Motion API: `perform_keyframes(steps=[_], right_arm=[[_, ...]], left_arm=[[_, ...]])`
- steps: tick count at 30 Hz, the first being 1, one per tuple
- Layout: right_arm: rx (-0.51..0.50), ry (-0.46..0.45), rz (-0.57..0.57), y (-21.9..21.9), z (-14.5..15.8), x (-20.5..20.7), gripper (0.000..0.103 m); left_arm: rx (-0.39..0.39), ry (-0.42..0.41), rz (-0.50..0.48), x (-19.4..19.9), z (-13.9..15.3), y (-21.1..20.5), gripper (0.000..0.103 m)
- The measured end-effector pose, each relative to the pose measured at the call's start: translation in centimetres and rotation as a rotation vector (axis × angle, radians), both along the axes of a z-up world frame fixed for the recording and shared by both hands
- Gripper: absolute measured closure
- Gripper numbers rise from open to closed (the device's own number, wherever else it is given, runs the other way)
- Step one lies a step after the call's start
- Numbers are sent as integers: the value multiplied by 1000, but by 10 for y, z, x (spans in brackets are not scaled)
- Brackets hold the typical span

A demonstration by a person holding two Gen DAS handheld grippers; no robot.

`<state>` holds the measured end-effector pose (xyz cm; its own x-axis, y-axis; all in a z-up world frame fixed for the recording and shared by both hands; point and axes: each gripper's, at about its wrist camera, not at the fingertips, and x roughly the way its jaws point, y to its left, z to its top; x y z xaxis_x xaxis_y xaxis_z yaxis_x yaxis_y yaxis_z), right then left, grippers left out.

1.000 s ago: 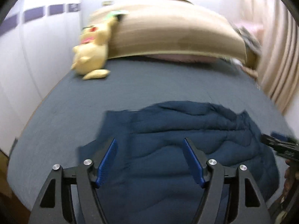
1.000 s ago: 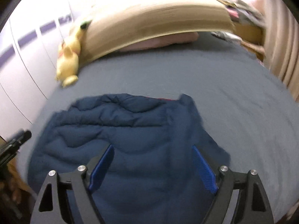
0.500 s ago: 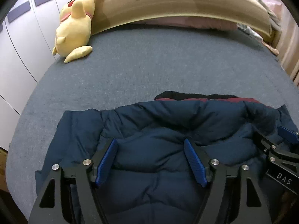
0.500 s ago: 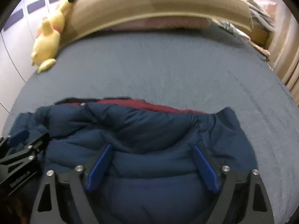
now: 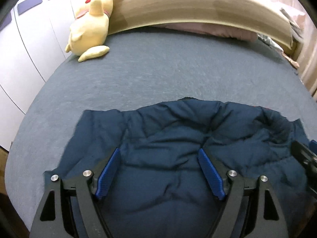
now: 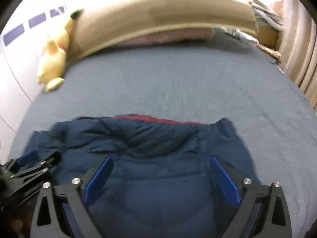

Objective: Fold large clothes

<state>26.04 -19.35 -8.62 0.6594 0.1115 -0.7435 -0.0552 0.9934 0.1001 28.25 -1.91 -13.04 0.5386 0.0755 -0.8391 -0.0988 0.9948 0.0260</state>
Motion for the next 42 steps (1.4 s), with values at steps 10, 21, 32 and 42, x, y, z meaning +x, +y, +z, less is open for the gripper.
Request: perform_keyframes(steps=[10, 21, 32, 42], right_arm=[[50, -66, 25, -5, 9, -111, 4], [6, -66, 17, 10, -28, -146, 3], [-80, -66, 28, 20, -73, -151, 2], [48, -147, -30, -38, -29, -192, 2]], left_arm=[[10, -88, 13, -74, 38, 13, 21], [67, -131, -2, -149, 20, 14, 21], [113, -105, 5, -168, -32, 13, 20], [52, -274, 189, -204, 22, 86, 21]])
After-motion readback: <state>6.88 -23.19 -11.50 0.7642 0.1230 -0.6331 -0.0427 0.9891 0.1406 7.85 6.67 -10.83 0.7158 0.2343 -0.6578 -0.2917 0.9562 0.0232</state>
